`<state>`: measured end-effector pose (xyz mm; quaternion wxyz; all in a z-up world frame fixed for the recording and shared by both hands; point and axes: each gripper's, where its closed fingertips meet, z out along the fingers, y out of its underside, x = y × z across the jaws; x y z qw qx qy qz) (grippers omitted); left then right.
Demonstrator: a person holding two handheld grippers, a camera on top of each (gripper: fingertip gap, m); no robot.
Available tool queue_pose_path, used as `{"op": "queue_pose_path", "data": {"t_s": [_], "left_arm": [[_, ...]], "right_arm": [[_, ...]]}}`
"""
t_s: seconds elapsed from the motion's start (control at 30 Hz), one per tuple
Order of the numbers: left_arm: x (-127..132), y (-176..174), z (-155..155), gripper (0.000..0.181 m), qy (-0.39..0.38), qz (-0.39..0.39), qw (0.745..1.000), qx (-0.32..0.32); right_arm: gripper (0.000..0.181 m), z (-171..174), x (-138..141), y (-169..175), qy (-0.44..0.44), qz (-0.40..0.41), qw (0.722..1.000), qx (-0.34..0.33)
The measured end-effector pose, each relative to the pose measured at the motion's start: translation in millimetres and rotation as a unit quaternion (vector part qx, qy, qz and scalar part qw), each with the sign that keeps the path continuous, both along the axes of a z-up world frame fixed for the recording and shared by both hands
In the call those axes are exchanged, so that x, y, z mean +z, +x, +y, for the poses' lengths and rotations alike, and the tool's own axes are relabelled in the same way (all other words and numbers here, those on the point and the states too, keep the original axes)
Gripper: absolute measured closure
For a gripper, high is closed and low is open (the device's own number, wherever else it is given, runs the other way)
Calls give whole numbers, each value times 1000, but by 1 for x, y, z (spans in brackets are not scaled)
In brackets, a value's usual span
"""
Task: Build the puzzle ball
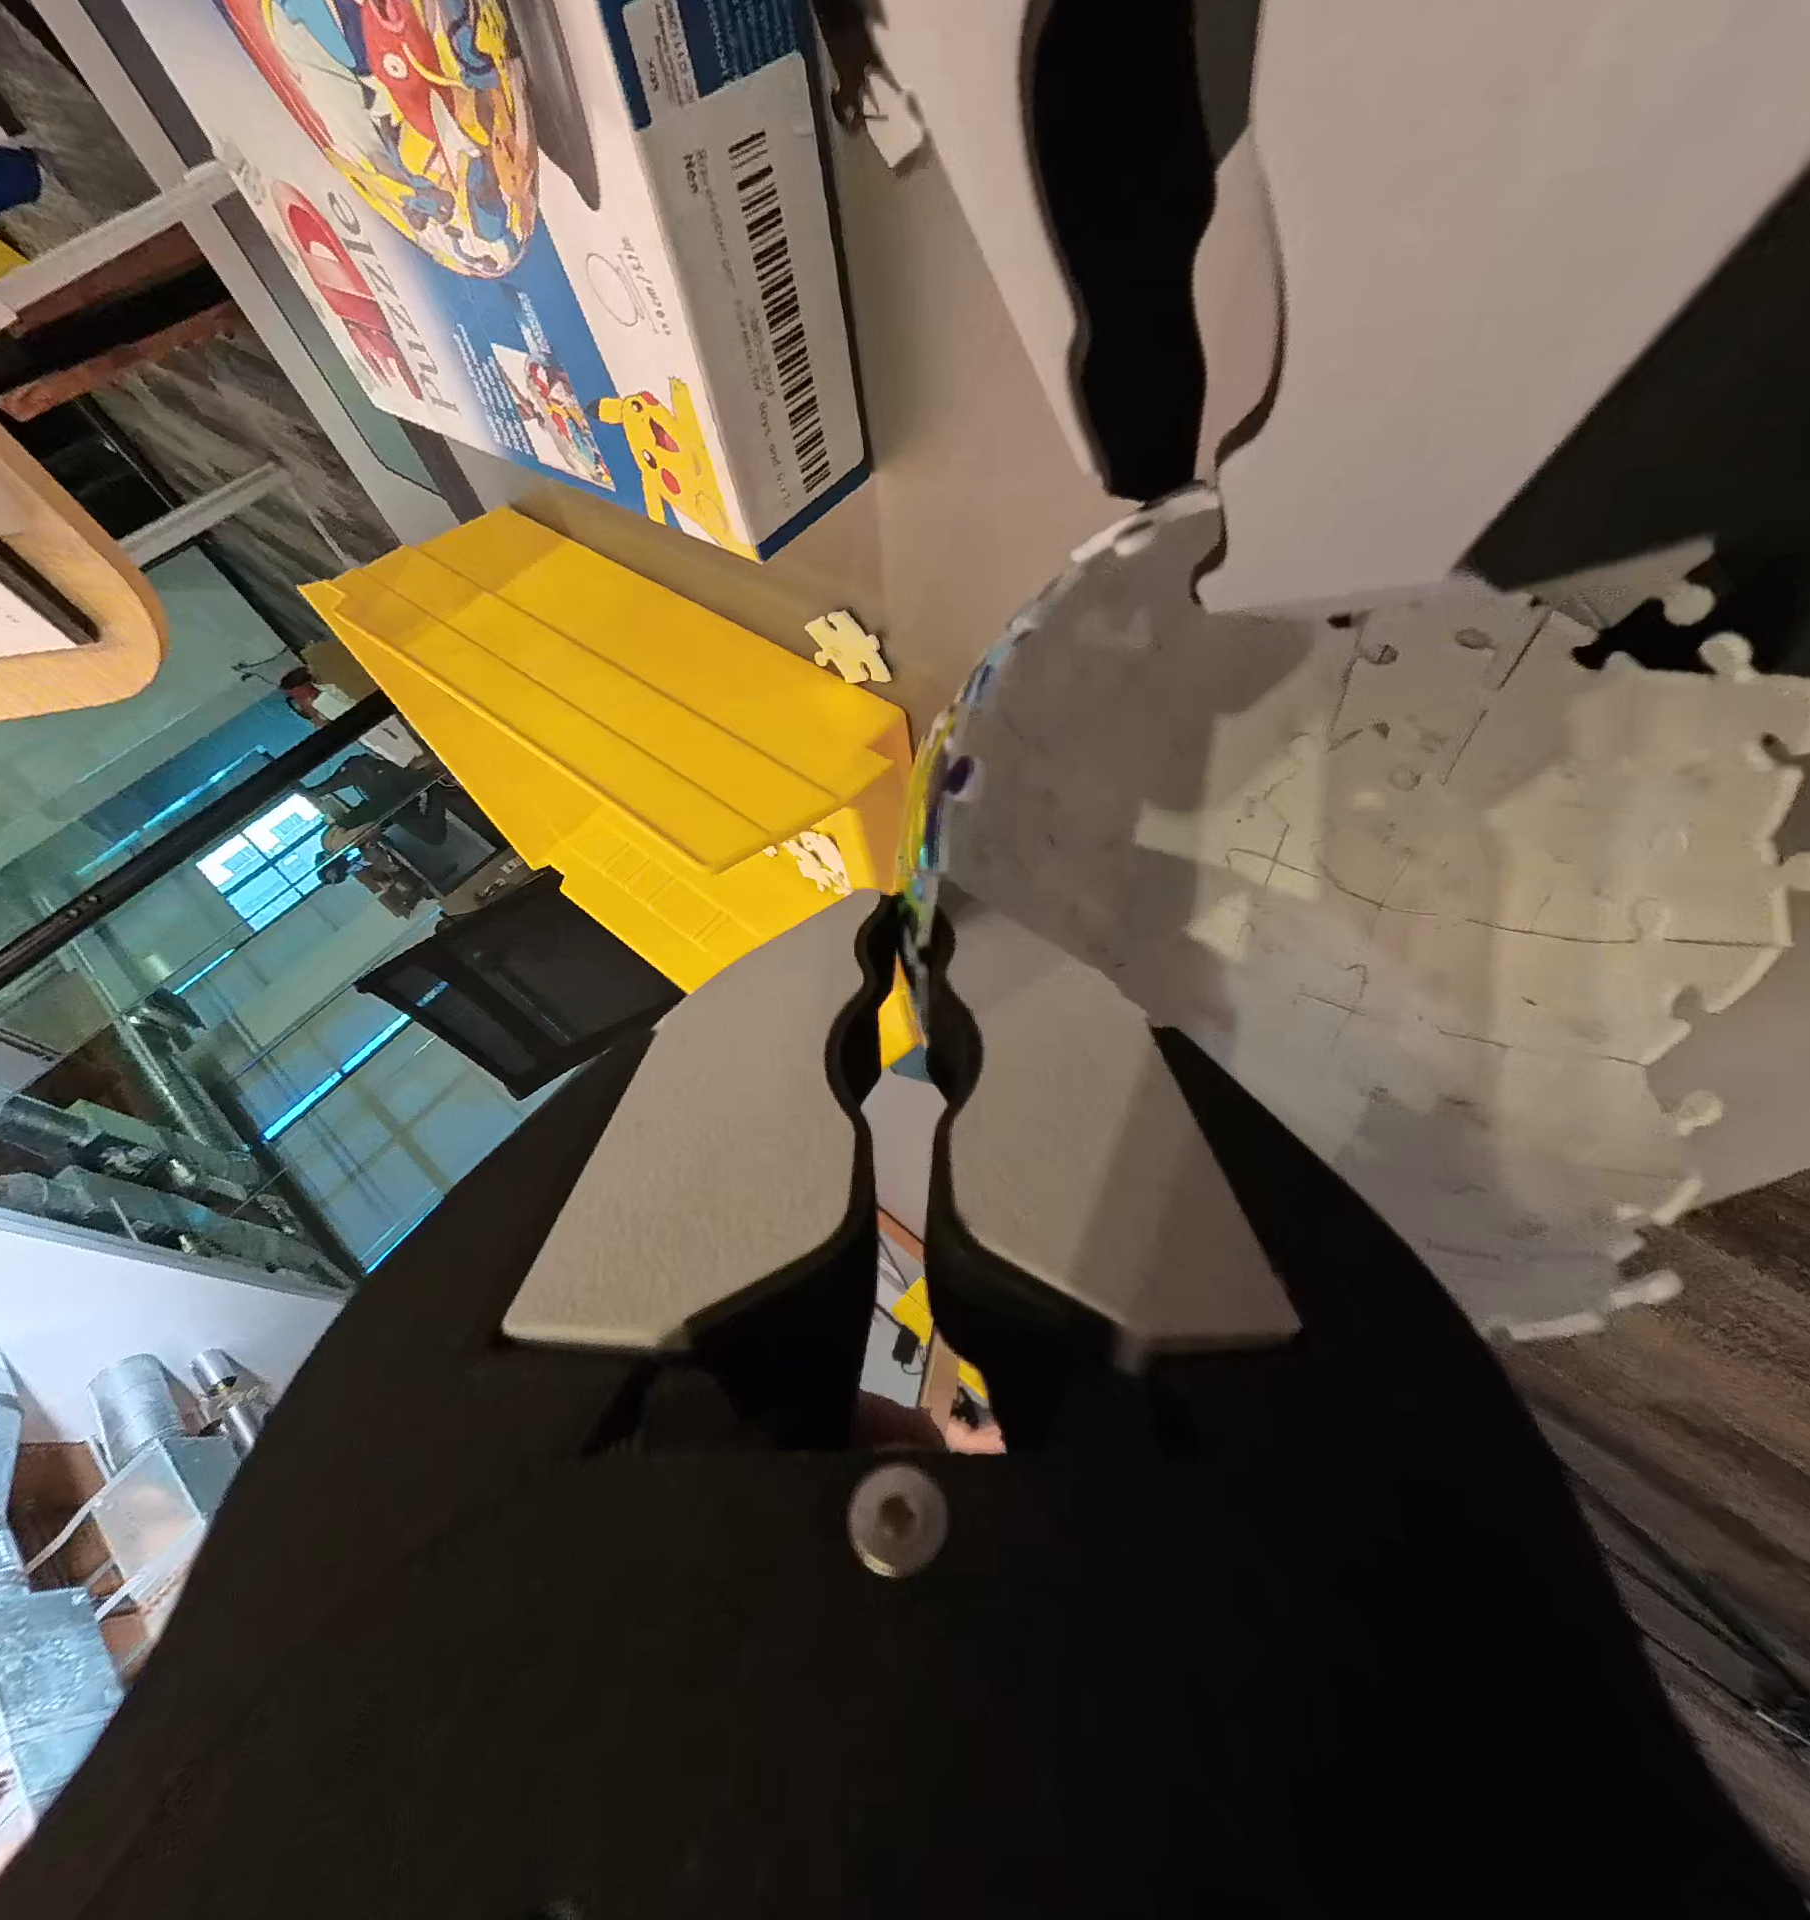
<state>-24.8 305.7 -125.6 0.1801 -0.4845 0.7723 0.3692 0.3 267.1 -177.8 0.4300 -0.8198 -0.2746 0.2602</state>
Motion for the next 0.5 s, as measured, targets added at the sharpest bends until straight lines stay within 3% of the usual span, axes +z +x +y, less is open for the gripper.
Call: {"op": "queue_pose_path", "data": {"t_s": [0.33,0.5], "left_arm": [[-3,4,-3,170,-34,-37,999,12],[1,6,-4,156,-49,-71,996,21]], "right_arm": [[176,5,-6,8,-12,30,999,-30],[180,8,-9,8,-19,36,998,-41]]}}
